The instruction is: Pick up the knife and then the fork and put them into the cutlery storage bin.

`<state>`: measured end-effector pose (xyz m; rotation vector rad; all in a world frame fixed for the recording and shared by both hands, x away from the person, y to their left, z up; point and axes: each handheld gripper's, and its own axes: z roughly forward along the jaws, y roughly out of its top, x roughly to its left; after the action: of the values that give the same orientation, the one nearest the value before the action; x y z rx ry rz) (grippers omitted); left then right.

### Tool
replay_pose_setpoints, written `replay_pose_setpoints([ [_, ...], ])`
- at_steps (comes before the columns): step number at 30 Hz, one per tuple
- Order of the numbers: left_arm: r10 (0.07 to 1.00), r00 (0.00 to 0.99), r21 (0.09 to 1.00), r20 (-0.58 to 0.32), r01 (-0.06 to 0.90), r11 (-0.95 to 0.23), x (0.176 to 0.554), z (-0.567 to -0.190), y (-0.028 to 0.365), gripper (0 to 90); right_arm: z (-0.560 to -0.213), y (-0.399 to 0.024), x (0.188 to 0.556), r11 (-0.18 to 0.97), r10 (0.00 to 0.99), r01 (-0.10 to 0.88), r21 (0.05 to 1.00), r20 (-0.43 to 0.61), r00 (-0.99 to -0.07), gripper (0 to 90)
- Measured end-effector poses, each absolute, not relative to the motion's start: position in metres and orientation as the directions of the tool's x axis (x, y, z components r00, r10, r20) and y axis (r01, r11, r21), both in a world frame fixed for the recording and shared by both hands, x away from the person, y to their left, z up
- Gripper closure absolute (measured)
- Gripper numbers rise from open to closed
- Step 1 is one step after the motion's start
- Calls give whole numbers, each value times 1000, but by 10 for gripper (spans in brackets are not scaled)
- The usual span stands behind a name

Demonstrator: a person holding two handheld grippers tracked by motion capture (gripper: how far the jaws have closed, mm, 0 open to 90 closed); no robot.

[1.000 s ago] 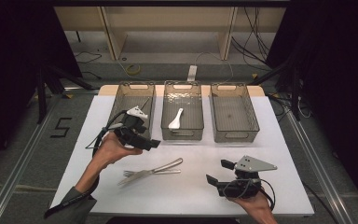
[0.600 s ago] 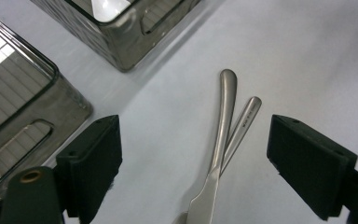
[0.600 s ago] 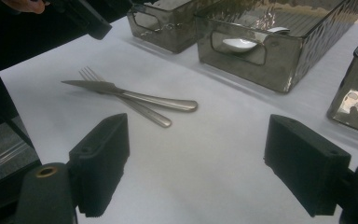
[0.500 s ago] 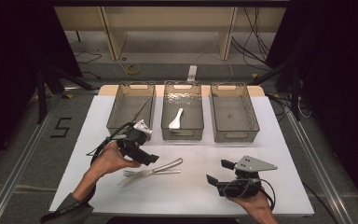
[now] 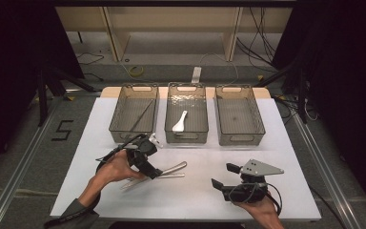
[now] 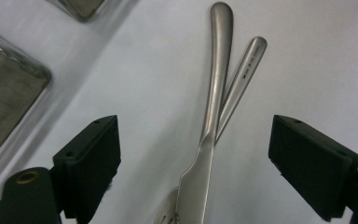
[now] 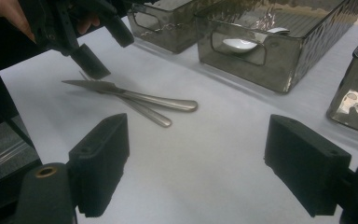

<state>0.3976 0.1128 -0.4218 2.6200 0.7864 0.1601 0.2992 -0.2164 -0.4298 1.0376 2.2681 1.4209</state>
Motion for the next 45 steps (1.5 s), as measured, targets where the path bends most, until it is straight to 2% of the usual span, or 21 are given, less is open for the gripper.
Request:
replay_pose_setpoints([
  [14, 499, 867, 355, 17, 461, -813, 394, -434, 103, 246, -430, -216, 299, 270, 694, 425, 864, 132, -708, 228],
  [21, 477, 878, 339, 36, 438, -832, 393, -438, 100, 342, -431, -215, 299, 276, 692, 424, 863, 128, -710, 228],
  [27, 462, 886, 318, 30, 430, -845, 395, -444, 94, 462, -431, -214, 299, 281, 693, 426, 860, 126, -710, 228],
  [36, 505, 863, 325, 3, 477, -817, 402, -453, 87, 592, -432, -214, 298, 279, 693, 427, 860, 128, -709, 228],
  [45, 528, 848, 315, -43, 513, -798, 408, -455, 84, 677, -431, -215, 298, 279, 694, 427, 860, 127, -708, 228],
])
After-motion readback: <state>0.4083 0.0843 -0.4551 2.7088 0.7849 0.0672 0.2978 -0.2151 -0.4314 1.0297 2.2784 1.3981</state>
